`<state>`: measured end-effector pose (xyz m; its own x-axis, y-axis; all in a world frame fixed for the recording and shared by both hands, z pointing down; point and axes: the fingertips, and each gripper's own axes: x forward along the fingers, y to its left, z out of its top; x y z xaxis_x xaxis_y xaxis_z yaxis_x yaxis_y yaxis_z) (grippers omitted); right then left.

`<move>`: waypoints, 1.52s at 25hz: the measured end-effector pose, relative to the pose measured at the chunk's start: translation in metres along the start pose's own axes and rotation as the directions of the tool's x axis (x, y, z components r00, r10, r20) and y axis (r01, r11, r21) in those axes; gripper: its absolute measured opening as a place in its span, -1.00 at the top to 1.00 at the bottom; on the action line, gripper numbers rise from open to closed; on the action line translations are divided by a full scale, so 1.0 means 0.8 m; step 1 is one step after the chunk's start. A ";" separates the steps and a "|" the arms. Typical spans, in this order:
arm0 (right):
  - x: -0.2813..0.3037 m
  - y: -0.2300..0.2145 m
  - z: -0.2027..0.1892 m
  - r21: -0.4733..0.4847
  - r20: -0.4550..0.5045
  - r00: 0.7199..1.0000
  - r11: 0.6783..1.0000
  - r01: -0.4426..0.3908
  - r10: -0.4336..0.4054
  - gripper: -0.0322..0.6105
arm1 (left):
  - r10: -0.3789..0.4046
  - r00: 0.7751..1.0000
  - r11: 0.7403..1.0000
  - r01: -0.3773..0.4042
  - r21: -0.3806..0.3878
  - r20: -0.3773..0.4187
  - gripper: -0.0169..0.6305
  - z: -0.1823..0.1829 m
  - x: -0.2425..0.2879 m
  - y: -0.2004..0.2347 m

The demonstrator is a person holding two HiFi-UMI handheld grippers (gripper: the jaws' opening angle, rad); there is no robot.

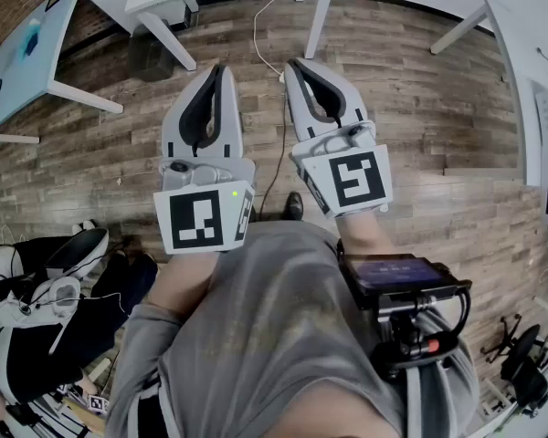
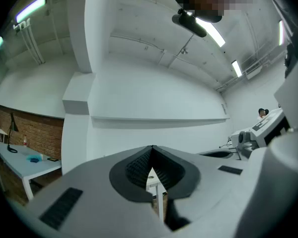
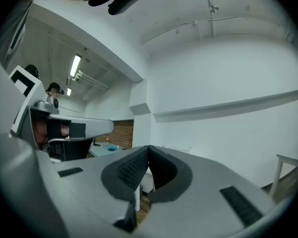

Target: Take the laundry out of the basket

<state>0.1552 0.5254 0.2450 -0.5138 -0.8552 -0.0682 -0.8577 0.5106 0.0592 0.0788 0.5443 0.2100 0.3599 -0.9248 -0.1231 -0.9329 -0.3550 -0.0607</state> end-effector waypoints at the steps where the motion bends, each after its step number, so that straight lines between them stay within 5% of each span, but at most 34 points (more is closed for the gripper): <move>1: 0.000 0.003 -0.001 0.000 -0.005 1.000 1.000 -0.006 0.006 0.88 | 0.004 1.000 1.000 -0.004 0.002 -0.001 0.92 0.000 -0.002 0.001; 14: 0.012 -0.040 -0.029 0.067 -0.030 0.998 0.997 -0.048 0.050 0.88 | 0.060 0.997 0.998 -0.060 0.005 -0.050 0.92 -0.026 0.028 -0.013; 25: 0.132 -0.070 -0.056 0.076 -0.076 0.997 0.997 -0.010 0.016 0.88 | 0.062 0.997 0.997 -0.064 -0.041 -0.050 0.92 -0.055 0.117 0.086; 38: 0.321 -0.064 -0.036 0.008 -0.057 0.998 0.999 0.042 -0.042 0.88 | 0.003 1.000 0.997 -0.002 -0.075 0.011 0.92 -0.056 0.232 0.241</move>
<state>0.0677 0.2774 0.2530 -0.4760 -0.8793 -0.0140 -0.8787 0.4749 0.0481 -0.0353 0.2982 0.2196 0.3575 -0.9242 -0.1343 -0.9319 -0.3625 0.0138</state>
